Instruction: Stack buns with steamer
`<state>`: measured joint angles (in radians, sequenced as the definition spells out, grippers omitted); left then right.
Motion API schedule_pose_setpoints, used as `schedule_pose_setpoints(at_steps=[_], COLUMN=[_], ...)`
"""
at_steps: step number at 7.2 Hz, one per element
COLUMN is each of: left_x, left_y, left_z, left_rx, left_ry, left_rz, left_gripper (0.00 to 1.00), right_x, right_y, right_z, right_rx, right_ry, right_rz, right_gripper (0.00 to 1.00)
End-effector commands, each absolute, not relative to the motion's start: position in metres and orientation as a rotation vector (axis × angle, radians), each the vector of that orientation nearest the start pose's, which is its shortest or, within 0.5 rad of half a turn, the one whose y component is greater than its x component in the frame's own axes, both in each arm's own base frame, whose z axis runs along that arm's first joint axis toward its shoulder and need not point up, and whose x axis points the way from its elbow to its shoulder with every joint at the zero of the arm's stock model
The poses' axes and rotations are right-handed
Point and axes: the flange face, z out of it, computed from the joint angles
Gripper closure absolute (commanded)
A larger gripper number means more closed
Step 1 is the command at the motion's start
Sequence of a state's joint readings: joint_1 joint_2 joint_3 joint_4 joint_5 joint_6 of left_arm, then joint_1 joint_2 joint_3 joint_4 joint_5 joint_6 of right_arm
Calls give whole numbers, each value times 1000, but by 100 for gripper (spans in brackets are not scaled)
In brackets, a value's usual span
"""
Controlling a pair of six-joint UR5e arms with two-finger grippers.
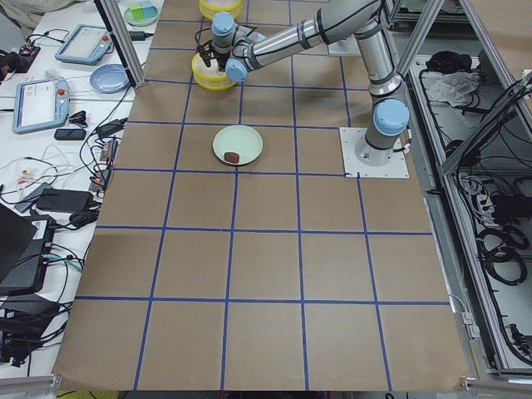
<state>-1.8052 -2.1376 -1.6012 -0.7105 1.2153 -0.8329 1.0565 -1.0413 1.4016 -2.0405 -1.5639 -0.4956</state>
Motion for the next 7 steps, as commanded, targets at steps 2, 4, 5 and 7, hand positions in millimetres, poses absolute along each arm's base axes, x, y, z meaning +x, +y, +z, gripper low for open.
schedule_pose_setpoints(at_steps=[2, 4, 5, 7], left_x=[-319, -231, -187, -107], left_y=[-624, -657, -654, -643], left_z=[275, 333, 353, 365], left_rx=[-991, -857, -765, -300], left_ry=[3471, 3501, 3493, 3347], left_rz=[-182, -339, -296, -239], left_gripper=[0, 0, 0, 0], right_x=[-118, -32, 20, 149], right_y=[-660, -653, -650, -633], right_z=[361, 392, 395, 394], right_rx=[-57, -37, -17, 66], right_ry=[3230, 3227, 3219, 3195], right_rz=[-96, -144, -158, -182], right_gripper=[100, 100, 100, 100])
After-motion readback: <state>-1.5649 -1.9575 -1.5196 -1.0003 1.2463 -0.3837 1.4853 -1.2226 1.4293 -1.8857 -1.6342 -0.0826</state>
